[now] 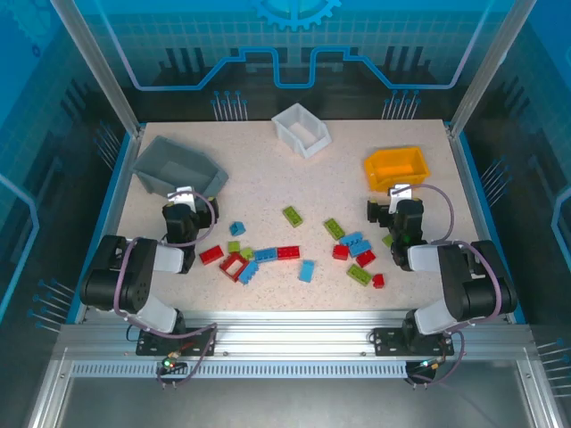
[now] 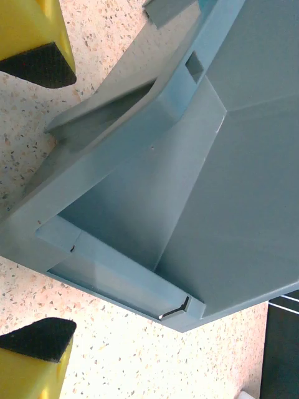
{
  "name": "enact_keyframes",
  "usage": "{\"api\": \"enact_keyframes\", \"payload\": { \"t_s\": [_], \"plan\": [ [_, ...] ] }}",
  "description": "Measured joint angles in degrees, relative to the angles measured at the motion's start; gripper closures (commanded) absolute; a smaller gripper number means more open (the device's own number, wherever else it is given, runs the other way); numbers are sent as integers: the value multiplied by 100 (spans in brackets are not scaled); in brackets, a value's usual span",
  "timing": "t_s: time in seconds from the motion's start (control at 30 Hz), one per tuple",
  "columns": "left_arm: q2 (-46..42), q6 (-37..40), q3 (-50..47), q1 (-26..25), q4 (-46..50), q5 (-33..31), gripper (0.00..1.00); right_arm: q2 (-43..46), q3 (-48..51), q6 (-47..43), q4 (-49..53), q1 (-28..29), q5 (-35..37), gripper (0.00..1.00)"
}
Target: Sort the legos into containers by color
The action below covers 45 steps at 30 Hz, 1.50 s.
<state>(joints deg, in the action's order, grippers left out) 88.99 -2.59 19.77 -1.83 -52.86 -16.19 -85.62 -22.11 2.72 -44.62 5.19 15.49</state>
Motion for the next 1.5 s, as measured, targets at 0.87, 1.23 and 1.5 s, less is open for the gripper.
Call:
{"api": "enact_keyframes", "payload": {
  "t_s": [0.87,1.23,1.5],
  "plan": [
    [-1792,413,-448,-815,293,-505,1,295,-7,0,225,2,-94,0],
    [-4297,-28,1696,-1438,3827,-1320,1,3257,-1215,155,2677,855,494,0],
    [-3545,-2505,4109,-68,7674,-977,1,3639,-3488,2291,5657,455,-81,15]
  ]
}}
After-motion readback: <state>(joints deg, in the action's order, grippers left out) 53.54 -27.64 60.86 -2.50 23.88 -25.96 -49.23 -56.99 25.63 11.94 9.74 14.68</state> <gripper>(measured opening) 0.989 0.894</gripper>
